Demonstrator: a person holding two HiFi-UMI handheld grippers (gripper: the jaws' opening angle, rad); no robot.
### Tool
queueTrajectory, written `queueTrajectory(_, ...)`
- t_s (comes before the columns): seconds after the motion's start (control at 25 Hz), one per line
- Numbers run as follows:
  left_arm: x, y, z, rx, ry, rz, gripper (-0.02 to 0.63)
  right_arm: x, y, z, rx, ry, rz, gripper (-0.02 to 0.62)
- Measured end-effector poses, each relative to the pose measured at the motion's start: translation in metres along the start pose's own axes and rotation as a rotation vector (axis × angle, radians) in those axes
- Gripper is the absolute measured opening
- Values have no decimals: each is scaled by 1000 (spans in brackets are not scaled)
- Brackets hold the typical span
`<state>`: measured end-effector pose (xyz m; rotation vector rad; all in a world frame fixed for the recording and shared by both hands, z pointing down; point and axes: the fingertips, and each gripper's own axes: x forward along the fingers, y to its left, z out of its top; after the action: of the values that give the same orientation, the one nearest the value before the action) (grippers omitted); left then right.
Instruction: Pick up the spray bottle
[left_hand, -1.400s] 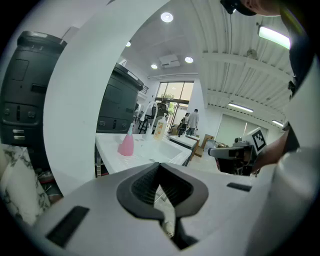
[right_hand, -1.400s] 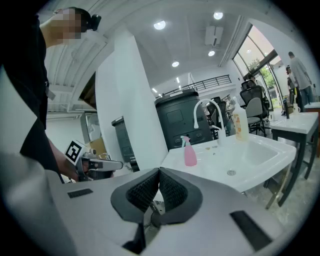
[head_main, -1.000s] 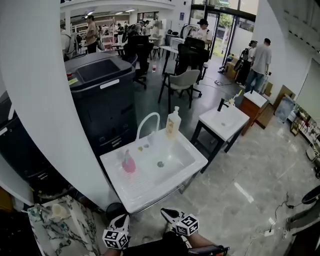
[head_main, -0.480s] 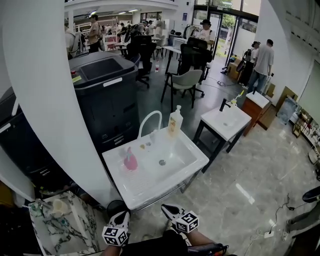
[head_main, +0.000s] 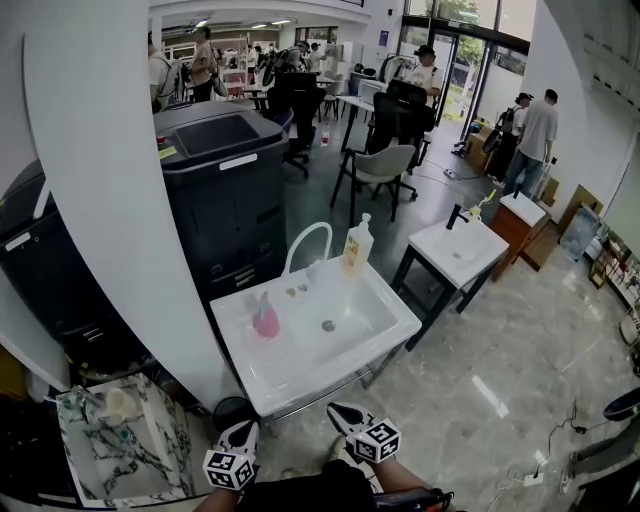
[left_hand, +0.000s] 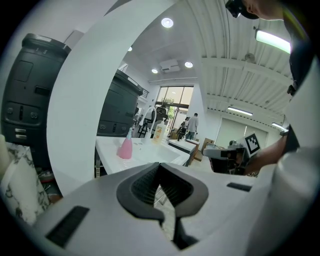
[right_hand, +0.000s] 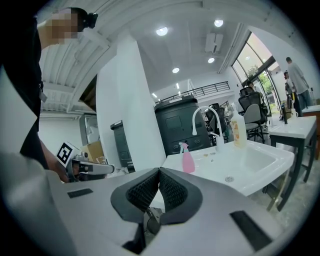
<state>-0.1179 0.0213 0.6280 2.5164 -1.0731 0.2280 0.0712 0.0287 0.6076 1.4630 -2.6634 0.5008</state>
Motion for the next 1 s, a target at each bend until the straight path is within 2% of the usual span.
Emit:
queueTrajectory(0.44,10,1,5,3,3,0,8,-7,-12,5,7,-3,-38,26)
queueTrajectory(1.0,61,30,29,-27,10,84,8,55,-63,21,16,31,49,26)
